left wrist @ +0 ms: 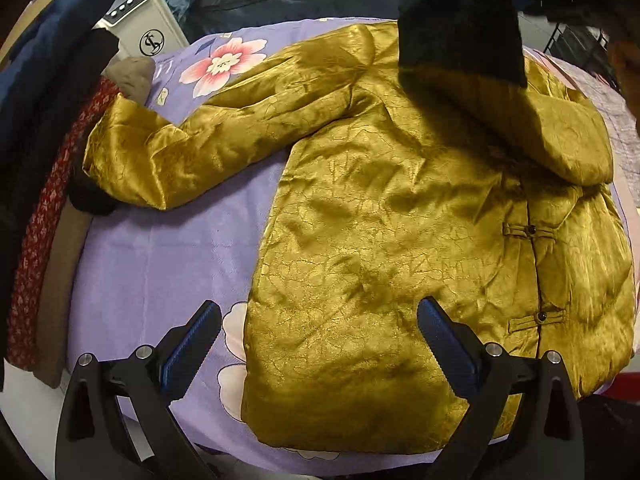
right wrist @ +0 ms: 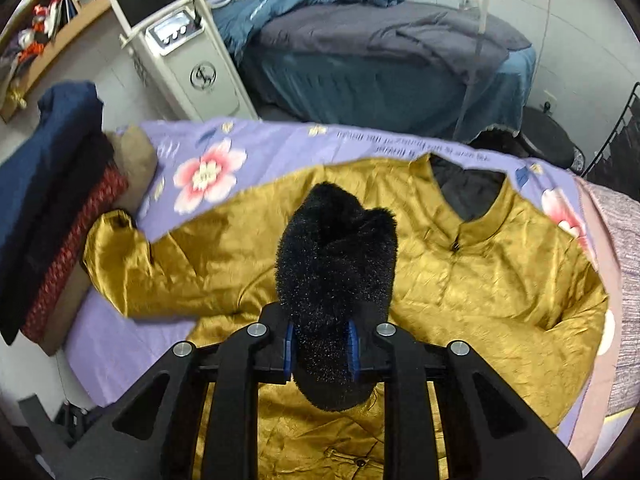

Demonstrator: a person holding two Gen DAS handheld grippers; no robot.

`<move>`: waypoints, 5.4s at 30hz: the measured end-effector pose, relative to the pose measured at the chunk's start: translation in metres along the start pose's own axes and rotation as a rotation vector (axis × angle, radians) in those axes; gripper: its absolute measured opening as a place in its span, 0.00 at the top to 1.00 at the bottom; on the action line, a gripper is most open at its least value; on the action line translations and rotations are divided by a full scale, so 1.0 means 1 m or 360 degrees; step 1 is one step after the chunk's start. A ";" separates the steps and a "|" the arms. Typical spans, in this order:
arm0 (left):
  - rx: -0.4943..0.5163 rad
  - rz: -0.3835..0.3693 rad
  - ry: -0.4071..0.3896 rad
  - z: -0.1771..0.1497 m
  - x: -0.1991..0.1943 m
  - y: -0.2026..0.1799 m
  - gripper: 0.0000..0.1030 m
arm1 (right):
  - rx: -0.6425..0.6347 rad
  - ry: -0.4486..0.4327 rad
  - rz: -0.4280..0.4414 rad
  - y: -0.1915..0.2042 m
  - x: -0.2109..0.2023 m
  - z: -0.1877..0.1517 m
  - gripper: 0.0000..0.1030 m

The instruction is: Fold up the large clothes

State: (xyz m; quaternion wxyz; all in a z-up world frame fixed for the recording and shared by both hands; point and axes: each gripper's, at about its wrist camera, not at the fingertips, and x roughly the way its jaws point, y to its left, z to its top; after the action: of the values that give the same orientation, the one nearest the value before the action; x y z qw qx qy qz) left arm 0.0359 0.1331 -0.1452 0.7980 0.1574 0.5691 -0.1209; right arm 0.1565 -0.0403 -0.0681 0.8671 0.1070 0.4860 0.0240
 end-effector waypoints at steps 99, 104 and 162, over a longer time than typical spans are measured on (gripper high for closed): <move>-0.0642 -0.0005 -0.0206 0.114 0.021 0.093 0.06 | 0.0513 0.0304 -0.0308 -0.153 0.035 -0.117 0.05; -0.1298 0.0039 -0.0141 0.083 0.024 0.206 0.08 | 0.0538 0.0260 -0.0302 -0.133 0.012 -0.145 0.05; 0.0214 -0.0317 -0.0361 0.091 -0.006 -0.034 0.06 | 0.0425 0.0146 0.0110 -0.146 0.043 0.042 0.05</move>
State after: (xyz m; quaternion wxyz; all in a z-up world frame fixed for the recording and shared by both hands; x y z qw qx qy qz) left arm 0.1009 0.0667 -0.1159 0.8289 0.1387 0.4786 -0.2542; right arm 0.2055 -0.1831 -0.1140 0.8207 0.2368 0.5200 -0.0062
